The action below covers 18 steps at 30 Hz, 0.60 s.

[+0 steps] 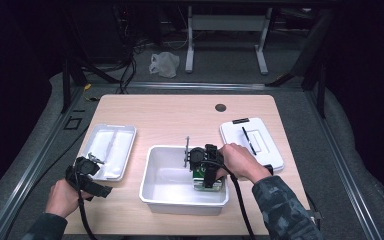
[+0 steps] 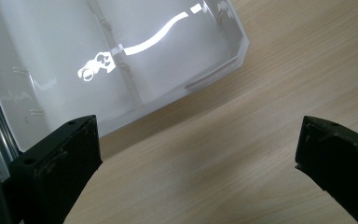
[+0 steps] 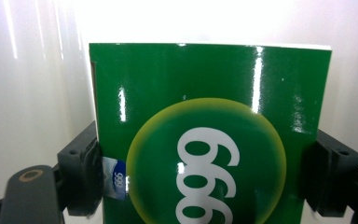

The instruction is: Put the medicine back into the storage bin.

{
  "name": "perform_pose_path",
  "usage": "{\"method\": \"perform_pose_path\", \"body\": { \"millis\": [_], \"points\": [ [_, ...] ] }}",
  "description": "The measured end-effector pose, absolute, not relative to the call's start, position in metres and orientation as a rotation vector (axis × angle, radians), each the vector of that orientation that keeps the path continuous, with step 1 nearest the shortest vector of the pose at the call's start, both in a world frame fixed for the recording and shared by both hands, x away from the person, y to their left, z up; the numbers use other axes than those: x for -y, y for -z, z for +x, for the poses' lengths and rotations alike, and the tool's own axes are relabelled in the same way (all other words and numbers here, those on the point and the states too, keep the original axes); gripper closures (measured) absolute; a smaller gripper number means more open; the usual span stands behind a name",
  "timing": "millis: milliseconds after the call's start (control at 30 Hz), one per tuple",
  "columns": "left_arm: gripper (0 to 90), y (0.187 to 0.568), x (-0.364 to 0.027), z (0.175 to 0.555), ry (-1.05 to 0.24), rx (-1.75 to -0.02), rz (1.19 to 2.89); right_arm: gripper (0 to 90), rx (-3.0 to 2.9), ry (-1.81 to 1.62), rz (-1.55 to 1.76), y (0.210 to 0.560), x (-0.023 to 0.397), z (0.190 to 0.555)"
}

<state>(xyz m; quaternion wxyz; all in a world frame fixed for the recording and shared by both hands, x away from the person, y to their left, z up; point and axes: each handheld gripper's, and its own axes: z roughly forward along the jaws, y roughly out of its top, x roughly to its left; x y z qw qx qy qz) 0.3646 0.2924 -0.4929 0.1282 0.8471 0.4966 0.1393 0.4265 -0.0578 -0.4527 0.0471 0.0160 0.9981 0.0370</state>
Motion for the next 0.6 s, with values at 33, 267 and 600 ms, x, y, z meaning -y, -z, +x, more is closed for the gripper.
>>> {"method": "perform_pose_path", "body": {
  "millis": [33, 267, 600],
  "points": [
    [0.1, 0.493, -0.292, 0.365, -0.405, -1.444, 2.464, 16.8, -3.044, -0.111, 0.050, 0.454, 0.058, 0.427],
    [0.1, 0.493, -0.293, 0.364, -0.410, -1.442, 2.460, 16.6, -3.044, -0.106, 0.027, 0.461, 0.057, 0.428],
    [0.0, 0.492, -0.292, 0.364, -0.414, -1.437, 2.459, 15.9, -3.048, -0.092, 0.014, 0.469, 0.056, 0.431]
  ]
}}
